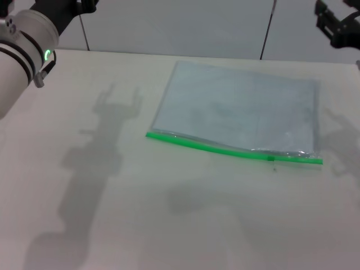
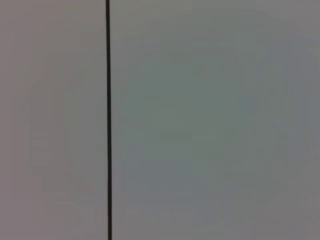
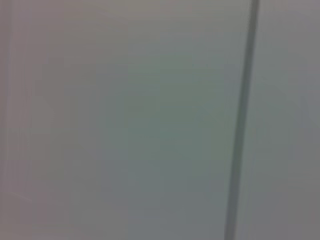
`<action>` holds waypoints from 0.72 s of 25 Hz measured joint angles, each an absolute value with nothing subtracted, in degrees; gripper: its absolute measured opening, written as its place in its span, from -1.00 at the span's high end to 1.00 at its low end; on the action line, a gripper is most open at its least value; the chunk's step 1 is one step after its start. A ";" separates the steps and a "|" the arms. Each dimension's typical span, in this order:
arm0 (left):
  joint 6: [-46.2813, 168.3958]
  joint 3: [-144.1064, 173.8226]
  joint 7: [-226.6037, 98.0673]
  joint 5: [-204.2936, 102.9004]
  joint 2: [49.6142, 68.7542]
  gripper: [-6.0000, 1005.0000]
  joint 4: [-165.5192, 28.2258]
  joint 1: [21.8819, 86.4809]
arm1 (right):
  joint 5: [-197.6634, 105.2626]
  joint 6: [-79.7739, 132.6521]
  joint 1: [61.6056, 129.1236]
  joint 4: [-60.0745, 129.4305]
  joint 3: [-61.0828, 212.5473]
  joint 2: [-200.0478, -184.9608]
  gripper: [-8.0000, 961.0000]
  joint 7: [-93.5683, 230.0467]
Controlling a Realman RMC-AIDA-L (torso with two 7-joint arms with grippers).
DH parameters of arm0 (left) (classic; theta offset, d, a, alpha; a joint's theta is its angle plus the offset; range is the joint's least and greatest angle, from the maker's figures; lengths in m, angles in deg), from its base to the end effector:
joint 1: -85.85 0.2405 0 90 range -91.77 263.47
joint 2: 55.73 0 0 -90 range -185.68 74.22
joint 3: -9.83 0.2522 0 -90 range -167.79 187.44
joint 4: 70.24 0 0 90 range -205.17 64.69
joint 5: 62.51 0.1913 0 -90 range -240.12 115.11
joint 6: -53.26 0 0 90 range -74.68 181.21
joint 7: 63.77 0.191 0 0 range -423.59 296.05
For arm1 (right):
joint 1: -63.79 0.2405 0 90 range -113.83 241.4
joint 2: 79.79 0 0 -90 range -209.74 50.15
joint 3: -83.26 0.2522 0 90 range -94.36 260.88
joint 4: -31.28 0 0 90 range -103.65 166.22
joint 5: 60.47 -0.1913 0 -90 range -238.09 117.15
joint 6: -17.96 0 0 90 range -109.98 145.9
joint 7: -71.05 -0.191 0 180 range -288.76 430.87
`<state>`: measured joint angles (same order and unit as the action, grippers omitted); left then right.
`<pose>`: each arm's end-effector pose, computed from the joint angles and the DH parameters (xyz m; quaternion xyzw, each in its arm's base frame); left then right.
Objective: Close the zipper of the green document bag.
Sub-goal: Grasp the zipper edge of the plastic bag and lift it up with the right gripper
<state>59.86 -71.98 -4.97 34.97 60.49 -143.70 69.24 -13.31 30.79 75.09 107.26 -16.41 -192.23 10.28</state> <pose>-0.1903 0.4381 0.0549 -0.7005 -0.2814 -0.2775 0.5943 0.1801 0.4059 0.0337 -0.8001 0.1655 0.2483 0.5204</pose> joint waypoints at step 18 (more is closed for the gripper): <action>59.84 -72.00 -4.64 34.96 60.53 -0.21 -140.60 68.81 | 39.15 51.61 70.80 106.46 -8.71 -194.78 -0.16 -14.19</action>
